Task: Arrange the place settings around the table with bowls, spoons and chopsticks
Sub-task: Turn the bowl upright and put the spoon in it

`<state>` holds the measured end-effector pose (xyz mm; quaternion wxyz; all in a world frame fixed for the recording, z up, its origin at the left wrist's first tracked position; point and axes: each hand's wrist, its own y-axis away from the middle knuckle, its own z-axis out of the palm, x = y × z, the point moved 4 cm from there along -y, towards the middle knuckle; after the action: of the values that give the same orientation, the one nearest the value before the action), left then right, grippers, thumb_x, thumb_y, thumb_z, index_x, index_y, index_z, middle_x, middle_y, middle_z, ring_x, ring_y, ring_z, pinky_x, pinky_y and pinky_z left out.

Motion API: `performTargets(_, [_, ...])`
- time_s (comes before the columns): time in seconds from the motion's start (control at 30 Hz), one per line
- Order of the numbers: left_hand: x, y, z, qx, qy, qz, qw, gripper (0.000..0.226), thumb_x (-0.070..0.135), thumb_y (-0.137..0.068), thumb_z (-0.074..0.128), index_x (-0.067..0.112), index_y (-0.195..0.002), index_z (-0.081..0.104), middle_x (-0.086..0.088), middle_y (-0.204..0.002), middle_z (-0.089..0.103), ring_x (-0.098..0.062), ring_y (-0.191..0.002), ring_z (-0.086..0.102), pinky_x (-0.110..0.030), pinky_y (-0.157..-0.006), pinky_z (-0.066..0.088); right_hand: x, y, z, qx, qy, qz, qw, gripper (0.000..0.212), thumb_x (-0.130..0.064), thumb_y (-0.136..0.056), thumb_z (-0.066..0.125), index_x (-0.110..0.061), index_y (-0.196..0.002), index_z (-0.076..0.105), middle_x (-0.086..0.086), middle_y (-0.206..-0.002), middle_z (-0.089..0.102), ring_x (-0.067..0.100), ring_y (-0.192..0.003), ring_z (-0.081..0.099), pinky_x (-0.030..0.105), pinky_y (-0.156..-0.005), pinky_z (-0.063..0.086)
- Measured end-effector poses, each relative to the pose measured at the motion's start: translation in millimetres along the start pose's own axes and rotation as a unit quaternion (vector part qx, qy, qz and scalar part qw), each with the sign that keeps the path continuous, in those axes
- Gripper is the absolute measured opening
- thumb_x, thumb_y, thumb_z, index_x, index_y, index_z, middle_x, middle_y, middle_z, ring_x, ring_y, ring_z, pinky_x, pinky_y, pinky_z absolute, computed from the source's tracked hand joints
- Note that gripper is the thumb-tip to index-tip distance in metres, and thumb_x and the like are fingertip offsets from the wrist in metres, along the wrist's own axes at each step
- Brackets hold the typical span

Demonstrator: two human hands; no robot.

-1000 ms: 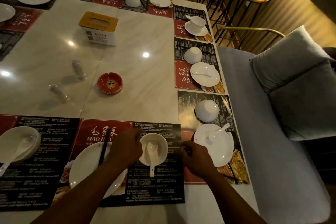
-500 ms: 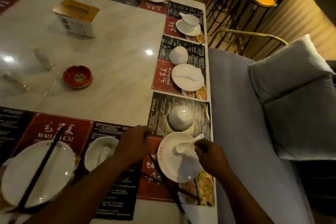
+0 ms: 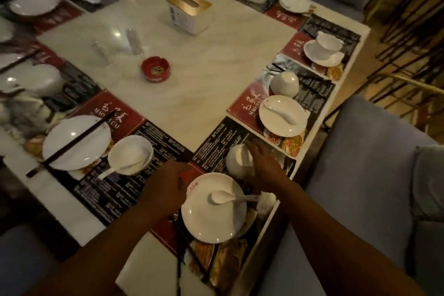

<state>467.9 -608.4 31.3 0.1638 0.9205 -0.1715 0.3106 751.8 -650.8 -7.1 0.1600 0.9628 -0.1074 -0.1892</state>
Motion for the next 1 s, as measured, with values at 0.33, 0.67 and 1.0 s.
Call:
performTargets(0.33, [-16,2,1,0.03,0.051,-0.017,0.998,0.039,0.019,-0.089,0.068,0.028,-0.126,0.059,0.007,-0.119,0.057,-0.01,-0.108,0.058,-0.033,-0.092,0.053,7,-21,-10,-0.029,-0.114,-0.006,0.993,0.112,-0.041,-0.054,0.094,-0.03,-0.144,0.029,-0.002,-0.148,0.037,0.022,-0.131,0.041,0.04,-0.104,0.046])
performTargets(0.67, [-16,-9,15,0.051,0.082,-0.038,0.995,0.051,0.015,-0.089,0.066,0.028,-0.136,0.053,0.006,-0.131,0.052,-0.015,-0.119,0.055,-0.035,-0.099,0.051,-13,-59,-38,-0.096,-0.314,0.041,0.944,0.069,-0.035,-0.082,0.078,-0.027,-0.138,0.039,-0.006,-0.122,0.055,0.013,-0.106,0.06,0.036,-0.088,0.057])
performTargets(1.0, [37,-72,63,0.064,0.122,-0.093,0.986,0.057,0.032,-0.09,0.065,0.026,-0.144,0.045,0.0,-0.136,0.053,-0.019,-0.122,0.055,-0.038,-0.102,0.048,-9,-112,-40,-0.308,-0.315,0.117,0.89,0.051,-0.063,-0.089,0.054,-0.025,-0.122,0.059,0.015,-0.117,0.059,0.034,-0.101,0.06,0.032,-0.058,0.054])
